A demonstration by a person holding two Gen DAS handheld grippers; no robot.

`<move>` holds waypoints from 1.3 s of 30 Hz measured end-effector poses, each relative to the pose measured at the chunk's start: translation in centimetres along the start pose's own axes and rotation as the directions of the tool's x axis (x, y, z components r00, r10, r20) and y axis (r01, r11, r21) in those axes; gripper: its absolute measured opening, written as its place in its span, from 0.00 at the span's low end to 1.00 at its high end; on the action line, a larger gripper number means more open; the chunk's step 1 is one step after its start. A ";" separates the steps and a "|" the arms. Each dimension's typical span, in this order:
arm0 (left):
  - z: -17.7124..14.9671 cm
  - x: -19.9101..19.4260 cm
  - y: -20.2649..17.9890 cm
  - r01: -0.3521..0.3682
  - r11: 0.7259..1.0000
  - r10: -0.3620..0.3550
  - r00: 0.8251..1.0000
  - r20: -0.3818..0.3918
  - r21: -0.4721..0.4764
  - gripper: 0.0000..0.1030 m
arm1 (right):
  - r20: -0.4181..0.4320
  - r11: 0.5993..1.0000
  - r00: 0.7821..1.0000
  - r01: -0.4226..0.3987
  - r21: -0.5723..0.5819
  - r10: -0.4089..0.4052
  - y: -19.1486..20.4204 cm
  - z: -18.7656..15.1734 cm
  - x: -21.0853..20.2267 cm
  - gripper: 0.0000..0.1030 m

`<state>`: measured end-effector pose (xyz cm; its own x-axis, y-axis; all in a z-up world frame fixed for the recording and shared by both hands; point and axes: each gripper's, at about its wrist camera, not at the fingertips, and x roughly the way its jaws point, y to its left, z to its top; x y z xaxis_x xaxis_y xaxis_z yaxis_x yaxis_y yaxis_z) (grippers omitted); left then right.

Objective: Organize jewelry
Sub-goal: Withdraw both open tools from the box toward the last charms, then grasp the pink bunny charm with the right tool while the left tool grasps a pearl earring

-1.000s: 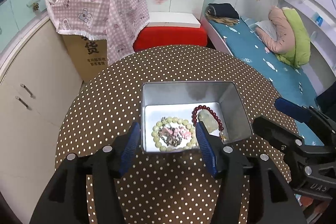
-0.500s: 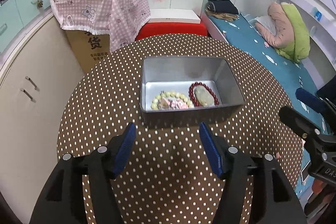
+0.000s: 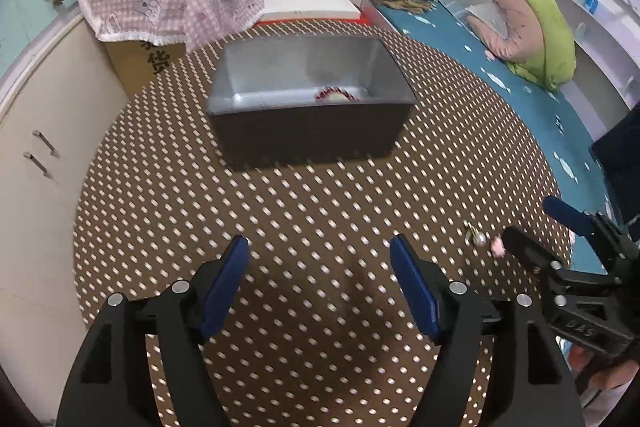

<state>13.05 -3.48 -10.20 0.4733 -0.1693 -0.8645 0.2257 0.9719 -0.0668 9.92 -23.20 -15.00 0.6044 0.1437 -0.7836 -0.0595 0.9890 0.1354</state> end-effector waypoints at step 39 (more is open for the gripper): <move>0.4 5.5 -11.1 0.107 0.985 -0.090 0.989 -0.121 0.139 0.69 | 0.069 0.998 0.996 0.052 0.028 -0.054 -6.3 -1.9 0.1 0.37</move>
<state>13.47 -15.30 -14.03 0.3448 -0.2354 -0.9087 0.3909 0.9161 -0.0889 8.86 -29.39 -17.07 0.6603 0.0876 -0.7459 -0.0055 0.9937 0.1119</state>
